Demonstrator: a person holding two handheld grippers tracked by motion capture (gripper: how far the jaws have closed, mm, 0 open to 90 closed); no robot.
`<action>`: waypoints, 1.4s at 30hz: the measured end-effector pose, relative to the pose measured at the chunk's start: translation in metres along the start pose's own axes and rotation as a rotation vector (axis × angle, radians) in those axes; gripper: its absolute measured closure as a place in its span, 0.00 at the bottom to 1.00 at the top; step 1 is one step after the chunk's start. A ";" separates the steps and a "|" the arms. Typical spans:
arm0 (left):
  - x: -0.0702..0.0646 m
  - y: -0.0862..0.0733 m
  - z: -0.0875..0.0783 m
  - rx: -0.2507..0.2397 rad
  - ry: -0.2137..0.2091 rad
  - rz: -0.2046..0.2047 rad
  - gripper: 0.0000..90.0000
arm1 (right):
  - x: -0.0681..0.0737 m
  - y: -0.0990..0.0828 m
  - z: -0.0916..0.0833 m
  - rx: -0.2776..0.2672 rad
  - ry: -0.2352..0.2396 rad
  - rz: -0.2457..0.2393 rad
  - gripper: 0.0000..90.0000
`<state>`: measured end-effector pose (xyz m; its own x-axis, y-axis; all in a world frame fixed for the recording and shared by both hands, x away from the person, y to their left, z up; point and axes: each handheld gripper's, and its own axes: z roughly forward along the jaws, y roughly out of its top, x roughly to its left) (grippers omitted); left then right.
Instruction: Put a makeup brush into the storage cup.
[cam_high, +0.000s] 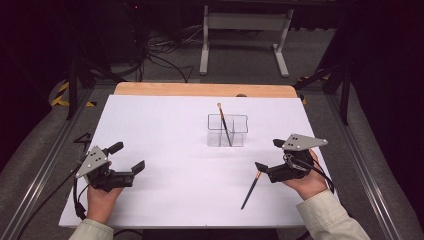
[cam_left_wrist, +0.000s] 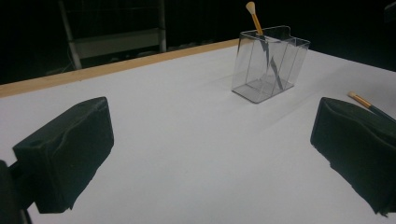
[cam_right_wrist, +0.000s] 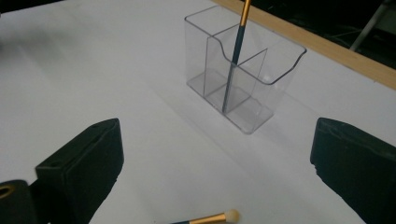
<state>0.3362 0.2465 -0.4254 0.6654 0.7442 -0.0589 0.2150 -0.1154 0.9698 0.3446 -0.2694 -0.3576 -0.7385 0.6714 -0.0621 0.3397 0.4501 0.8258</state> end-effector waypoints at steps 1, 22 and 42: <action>0.000 0.000 0.000 -0.002 0.001 -0.001 0.00 | 0.000 0.000 0.001 0.016 0.002 0.000 0.04; -0.001 0.001 0.004 0.000 -0.007 0.004 0.00 | 0.012 -0.007 0.017 0.304 0.009 0.069 0.06; -0.001 0.001 0.004 0.004 -0.010 0.004 0.00 | 0.019 -0.009 0.031 0.413 -0.031 0.096 0.10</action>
<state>0.3381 0.2428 -0.4254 0.6737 0.7368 -0.0572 0.2151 -0.1215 0.9690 0.3457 -0.2429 -0.3839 -0.6766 0.7362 -0.0175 0.6156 0.5785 0.5352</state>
